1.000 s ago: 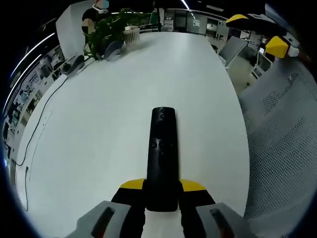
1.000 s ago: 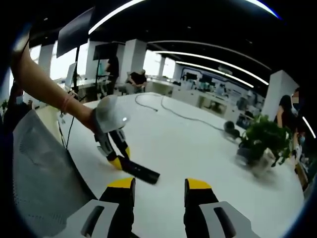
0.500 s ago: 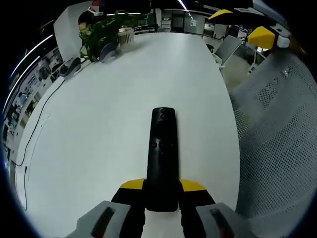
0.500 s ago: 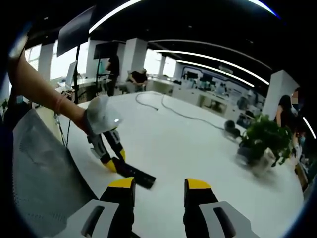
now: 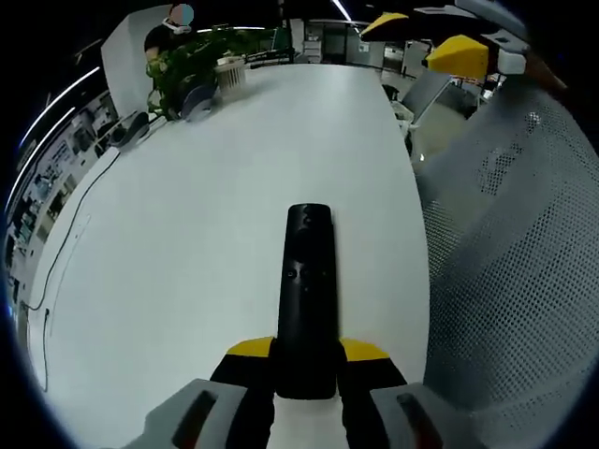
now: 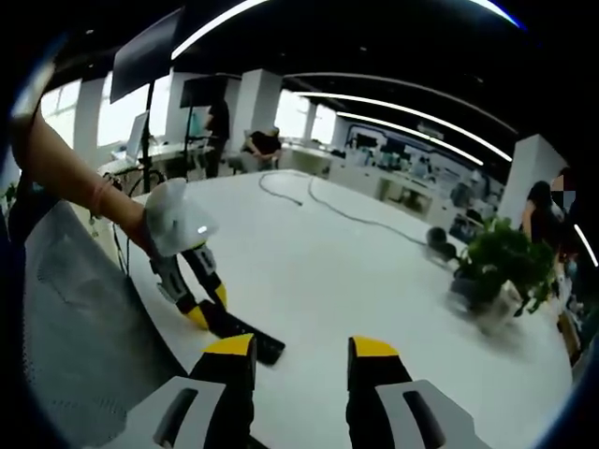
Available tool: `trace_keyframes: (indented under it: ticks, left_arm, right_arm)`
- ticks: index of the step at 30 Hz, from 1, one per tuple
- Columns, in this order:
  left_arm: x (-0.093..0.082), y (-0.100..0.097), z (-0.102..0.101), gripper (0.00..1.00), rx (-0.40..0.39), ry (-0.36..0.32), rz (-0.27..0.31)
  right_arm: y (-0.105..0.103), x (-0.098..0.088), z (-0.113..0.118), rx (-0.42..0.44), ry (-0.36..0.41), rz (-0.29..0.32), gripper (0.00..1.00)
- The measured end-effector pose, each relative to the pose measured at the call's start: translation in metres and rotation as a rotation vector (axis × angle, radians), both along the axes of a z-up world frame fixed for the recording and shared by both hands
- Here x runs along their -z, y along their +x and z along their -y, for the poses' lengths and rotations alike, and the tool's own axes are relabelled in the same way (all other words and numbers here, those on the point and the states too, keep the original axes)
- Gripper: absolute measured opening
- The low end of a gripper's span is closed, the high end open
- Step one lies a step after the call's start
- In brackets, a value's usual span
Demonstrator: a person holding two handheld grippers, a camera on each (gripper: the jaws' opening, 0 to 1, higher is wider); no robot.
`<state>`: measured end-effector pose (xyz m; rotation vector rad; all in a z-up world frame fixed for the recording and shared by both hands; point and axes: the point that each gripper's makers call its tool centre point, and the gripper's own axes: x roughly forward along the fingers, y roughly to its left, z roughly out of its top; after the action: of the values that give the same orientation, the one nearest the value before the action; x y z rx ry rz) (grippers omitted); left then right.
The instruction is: Press the specified remote control buttons in sequence, fully releasing each button before pressing the next.
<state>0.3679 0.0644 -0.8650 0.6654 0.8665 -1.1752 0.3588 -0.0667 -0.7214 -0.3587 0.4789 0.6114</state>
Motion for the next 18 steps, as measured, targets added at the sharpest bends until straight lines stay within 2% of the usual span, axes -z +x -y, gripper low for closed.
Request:
trace_keyframes:
  ticks: [18]
  left_arm:
    - [0.001,-0.012,0.001,0.25,0.000,0.011,-0.003]
  right_arm:
    - [-0.001,0.000,-0.002,-0.015,-0.016,0.002,0.35]
